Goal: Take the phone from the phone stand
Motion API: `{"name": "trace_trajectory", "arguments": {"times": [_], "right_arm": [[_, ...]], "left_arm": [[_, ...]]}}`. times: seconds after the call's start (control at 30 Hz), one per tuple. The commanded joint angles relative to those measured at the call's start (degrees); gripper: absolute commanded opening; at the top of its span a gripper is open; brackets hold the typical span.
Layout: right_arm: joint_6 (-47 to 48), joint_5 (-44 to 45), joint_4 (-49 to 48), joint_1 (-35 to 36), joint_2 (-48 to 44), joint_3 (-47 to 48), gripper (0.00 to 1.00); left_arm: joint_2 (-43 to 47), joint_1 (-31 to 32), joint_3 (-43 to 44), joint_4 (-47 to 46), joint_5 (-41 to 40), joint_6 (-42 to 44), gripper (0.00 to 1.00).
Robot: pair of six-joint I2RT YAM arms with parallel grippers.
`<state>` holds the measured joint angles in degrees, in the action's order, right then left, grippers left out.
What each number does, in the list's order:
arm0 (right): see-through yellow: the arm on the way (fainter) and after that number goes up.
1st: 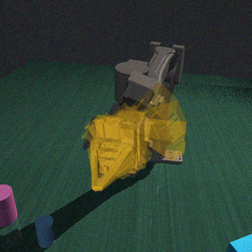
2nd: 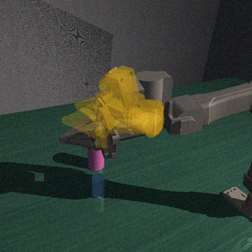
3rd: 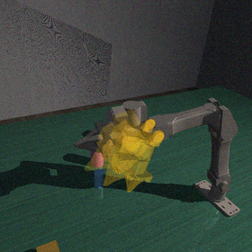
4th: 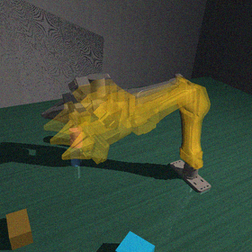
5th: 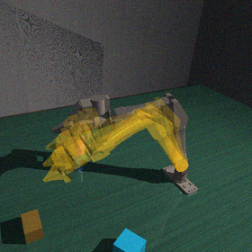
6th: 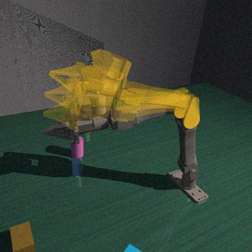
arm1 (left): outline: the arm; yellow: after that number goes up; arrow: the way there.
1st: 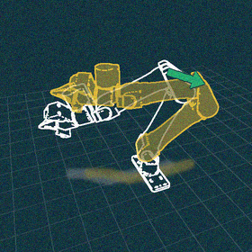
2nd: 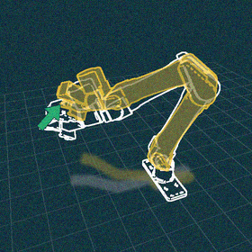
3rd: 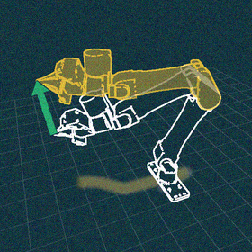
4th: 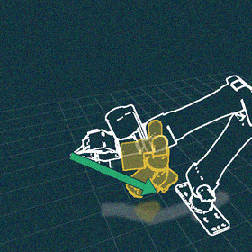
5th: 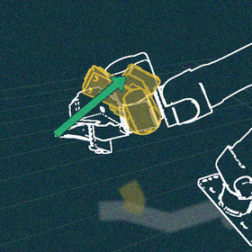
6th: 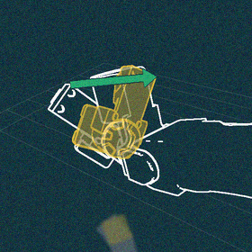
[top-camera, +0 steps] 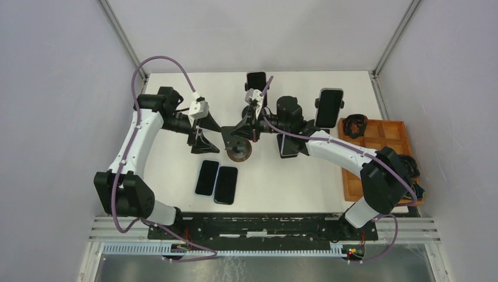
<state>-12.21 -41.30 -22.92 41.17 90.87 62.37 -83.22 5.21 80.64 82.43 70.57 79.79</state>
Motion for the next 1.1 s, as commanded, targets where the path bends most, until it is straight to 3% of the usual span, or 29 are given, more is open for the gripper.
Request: {"name": "trace_trajectory", "arguments": {"times": [0.0, 0.17, 0.27, 0.3, 0.37, 0.4, 0.43, 0.5, 0.63, 0.7, 0.73, 0.93, 1.07], "right_arm": [[2.84, 0.75, -3.46, 1.15, 0.31, 3.83, 0.00], [3.27, 1.32, -3.67, 1.90, 1.35, 3.64, 0.00], [3.23, 2.07, -4.06, 2.50, 2.48, 4.21, 0.00], [3.05, 2.47, -4.19, 2.60, 2.95, 4.32, 0.01], [1.52, 2.92, -5.96, 2.58, 3.73, 4.13, 0.05], [0.87, 2.94, -7.04, 2.59, 3.98, 3.73, 0.12], [0.64, 3.39, -7.94, 2.56, 4.21, 2.99, 0.23], [0.10, 4.70, -8.89, 2.55, 4.47, 1.68, 0.29], [-0.06, 9.99, -6.70, 2.53, 3.32, 0.34, 0.65], [-0.42, 14.59, -6.03, 2.52, 1.52, -1.41, 0.91], [-1.23, 16.91, -5.59, 2.60, 0.24, -2.40, 0.98], [-13.21, 23.61, -1.15, 3.32, -9.57, -9.01, 0.98], [-20.20, 32.62, 13.30, 7.80, -18.43, -10.95, 0.98]], "left_arm": [[-3.73, 1.90, 2.93, 1.50, 2.49, 1.11, 0.85], [-10.20, 1.99, 6.64, 1.50, 1.41, 0.33, 0.75], [-12.58, 2.29, 8.01, 1.48, 1.55, 1.17, 0.64], [-13.29, 2.52, 8.61, 1.43, 1.51, 1.24, 0.56], [-14.88, 2.88, 9.64, 1.43, 0.70, 1.38, 0.28], [-15.74, 3.22, 9.85, 1.43, 0.06, 1.66, 0.13], [-16.58, 3.37, 9.91, 1.31, -0.70, 2.05, 0.04], [-18.21, 3.55, 9.66, 0.25, -2.48, 2.30, 0.02], [-20.93, 3.58, 8.93, -6.67, -6.48, -1.35, 0.02], [-21.98, 3.58, 9.11, -11.32, -8.29, -4.57, 0.02], [-22.57, 3.58, 9.55, -13.10, -8.95, -6.11, 0.02], [-27.38, 3.64, 14.79, -14.64, -10.54, -7.56, 0.02], [-29.63, 3.66, 16.83, -14.75, -11.71, -7.80, 0.02]]}}
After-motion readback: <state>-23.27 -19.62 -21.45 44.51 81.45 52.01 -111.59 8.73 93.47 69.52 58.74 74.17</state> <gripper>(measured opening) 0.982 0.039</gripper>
